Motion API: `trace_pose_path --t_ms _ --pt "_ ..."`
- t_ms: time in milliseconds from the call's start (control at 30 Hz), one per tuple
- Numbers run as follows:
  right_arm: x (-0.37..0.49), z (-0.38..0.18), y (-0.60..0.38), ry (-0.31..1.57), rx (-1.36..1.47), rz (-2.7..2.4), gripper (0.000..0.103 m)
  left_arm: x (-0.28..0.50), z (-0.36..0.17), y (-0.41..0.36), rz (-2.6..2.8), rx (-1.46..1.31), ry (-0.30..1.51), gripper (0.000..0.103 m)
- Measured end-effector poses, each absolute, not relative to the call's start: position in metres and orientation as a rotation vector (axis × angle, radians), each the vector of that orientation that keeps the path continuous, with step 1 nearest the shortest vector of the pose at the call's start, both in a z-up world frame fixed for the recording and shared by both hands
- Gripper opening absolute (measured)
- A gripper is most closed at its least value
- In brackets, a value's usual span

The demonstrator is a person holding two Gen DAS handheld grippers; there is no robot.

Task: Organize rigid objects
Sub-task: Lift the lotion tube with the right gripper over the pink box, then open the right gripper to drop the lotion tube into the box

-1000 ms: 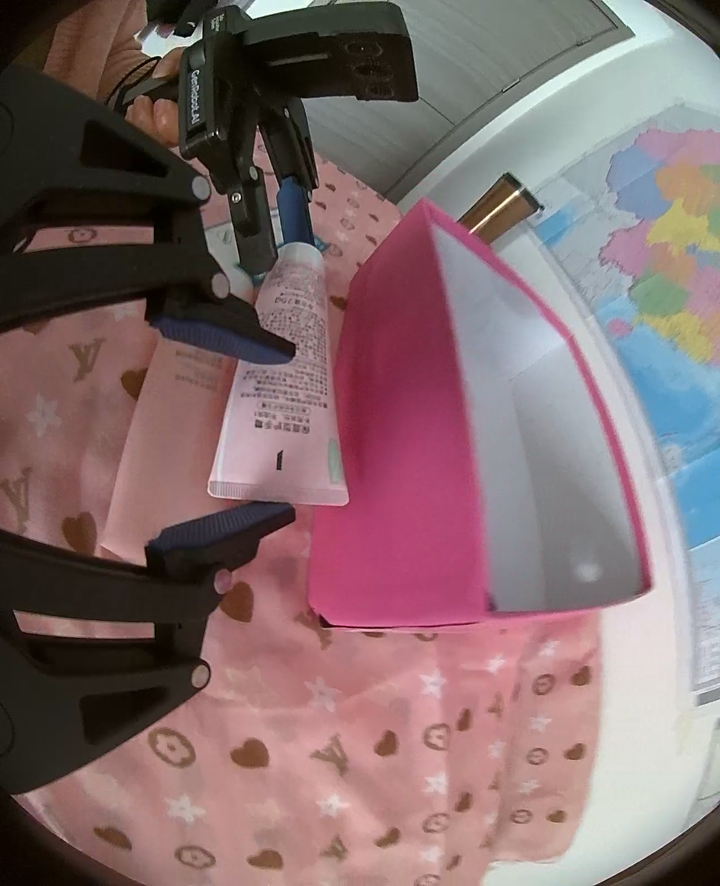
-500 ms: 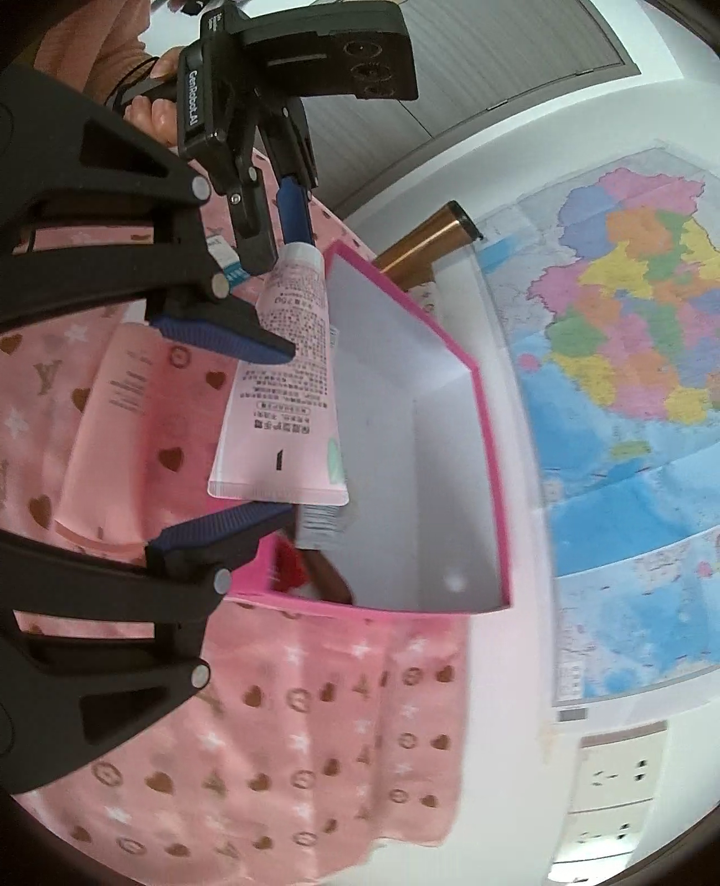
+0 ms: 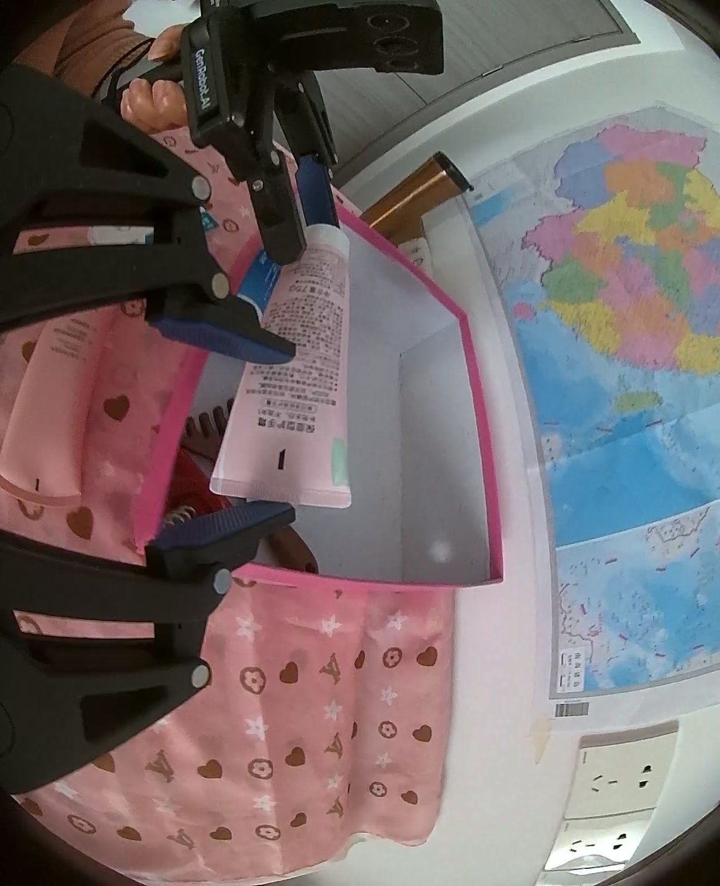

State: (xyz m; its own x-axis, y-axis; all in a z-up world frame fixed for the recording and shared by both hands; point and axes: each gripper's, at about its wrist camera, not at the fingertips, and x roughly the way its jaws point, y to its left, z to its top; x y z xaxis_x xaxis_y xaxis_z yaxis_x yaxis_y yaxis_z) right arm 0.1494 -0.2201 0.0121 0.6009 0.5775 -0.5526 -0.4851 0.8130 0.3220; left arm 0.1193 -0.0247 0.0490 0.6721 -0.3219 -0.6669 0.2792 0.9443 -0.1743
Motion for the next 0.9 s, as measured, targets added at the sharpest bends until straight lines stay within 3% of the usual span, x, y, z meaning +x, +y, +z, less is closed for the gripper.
trace_pose_path --t_ms 500,900 --pt "0.156 0.007 -0.214 0.709 0.076 0.552 0.054 0.143 0.02 -0.025 -0.352 -0.097 0.861 0.051" --pt "0.148 0.007 -0.22 0.685 0.103 0.542 0.054 0.129 0.027 -0.017 -0.34 -0.08 0.809 0.051"
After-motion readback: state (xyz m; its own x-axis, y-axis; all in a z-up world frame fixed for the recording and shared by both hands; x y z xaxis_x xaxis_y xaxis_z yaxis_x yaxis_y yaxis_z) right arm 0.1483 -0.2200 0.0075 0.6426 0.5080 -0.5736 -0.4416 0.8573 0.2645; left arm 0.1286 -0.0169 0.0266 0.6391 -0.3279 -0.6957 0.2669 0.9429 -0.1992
